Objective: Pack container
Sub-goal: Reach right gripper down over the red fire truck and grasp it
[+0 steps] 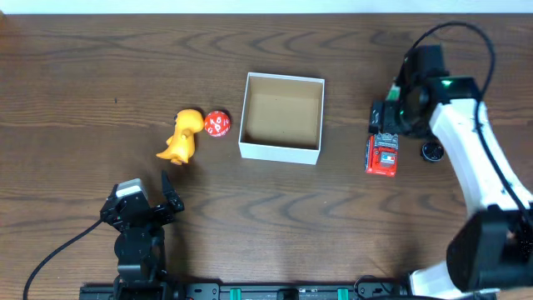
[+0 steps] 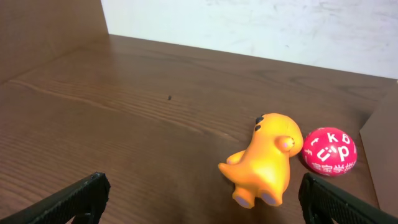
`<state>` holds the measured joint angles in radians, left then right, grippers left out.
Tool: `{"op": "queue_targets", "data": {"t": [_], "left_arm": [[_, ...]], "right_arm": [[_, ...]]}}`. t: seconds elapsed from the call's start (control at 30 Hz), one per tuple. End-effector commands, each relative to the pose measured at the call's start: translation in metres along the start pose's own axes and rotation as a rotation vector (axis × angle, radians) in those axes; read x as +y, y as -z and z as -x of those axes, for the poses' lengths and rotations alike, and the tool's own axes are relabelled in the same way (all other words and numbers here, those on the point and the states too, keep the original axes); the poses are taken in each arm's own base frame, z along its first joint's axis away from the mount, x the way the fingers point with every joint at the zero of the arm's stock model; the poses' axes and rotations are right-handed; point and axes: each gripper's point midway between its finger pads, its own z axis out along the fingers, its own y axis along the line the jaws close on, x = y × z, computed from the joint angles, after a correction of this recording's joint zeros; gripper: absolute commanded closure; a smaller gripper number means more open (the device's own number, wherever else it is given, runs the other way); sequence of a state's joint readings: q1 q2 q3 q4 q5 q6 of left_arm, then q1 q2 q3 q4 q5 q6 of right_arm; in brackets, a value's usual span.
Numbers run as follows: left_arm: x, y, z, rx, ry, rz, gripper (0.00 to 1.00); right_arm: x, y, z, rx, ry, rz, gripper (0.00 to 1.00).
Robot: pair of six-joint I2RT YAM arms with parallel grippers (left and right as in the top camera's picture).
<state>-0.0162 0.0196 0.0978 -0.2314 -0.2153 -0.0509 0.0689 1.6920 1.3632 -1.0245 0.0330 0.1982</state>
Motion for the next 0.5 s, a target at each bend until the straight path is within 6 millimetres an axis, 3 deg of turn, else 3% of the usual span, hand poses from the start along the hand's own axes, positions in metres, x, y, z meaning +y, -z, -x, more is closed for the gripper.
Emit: {"op": "queue_targets", "data": {"t": [0.0, 0.47], "left_arm": [[0.001, -0.002, -0.014, 0.040, -0.022, 0.003, 0.02], [0.001, -0.002, -0.014, 0.040, -0.022, 0.003, 0.02]], "right_arm": [[0.005, -0.017, -0.008, 0.043, -0.024, 0.008, 0.01], [0.001, -0.054, -0.036, 0.192, 0.029, -0.020, 0.01]]}}
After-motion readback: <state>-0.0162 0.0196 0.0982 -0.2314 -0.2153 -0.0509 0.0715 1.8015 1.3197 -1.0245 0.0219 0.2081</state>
